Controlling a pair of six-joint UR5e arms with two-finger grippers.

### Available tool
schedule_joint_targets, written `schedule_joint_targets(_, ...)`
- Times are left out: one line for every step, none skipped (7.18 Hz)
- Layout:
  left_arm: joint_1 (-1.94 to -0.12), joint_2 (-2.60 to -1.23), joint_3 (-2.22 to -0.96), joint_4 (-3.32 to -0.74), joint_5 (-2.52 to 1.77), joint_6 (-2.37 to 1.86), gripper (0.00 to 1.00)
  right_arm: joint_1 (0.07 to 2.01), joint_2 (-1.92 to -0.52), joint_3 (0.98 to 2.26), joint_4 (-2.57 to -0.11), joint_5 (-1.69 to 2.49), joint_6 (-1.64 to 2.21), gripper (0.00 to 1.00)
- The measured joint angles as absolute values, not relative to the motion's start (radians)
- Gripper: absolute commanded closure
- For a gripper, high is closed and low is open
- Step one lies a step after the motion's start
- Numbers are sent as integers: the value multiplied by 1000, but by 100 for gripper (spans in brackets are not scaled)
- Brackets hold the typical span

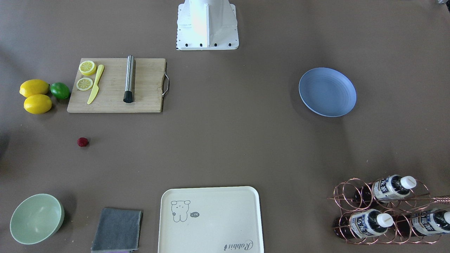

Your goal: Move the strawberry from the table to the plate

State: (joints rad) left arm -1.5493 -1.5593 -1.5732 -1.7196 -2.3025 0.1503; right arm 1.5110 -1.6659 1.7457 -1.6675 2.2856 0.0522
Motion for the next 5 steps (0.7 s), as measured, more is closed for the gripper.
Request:
schedule_joint_targets(-1548, -1557, -1575, -1720, -2302, 151, 1, 1510, -1666, 1746, -1667, 2286, 52, 0)
schedule_joint_targets(-1547, -1552, -1579, -1720, -2302, 151, 1, 1510, -1666, 1746, -1667, 2286, 52, 0)
schedule_joint_targets(-1547, -1547, -1585, -1721, -2301, 152, 1, 1510, -1666, 1746, -1667, 2286, 52, 0)
schedule_joint_targets(-1546, -1546, -1589, -1721, -2299, 152, 1, 1510, -1666, 1746, -1667, 2286, 52, 0)
schedule_joint_targets(-1545, -1547, -1588, -1721, -2296, 152, 1, 1509, -1666, 1746, -1667, 2286, 52, 0)
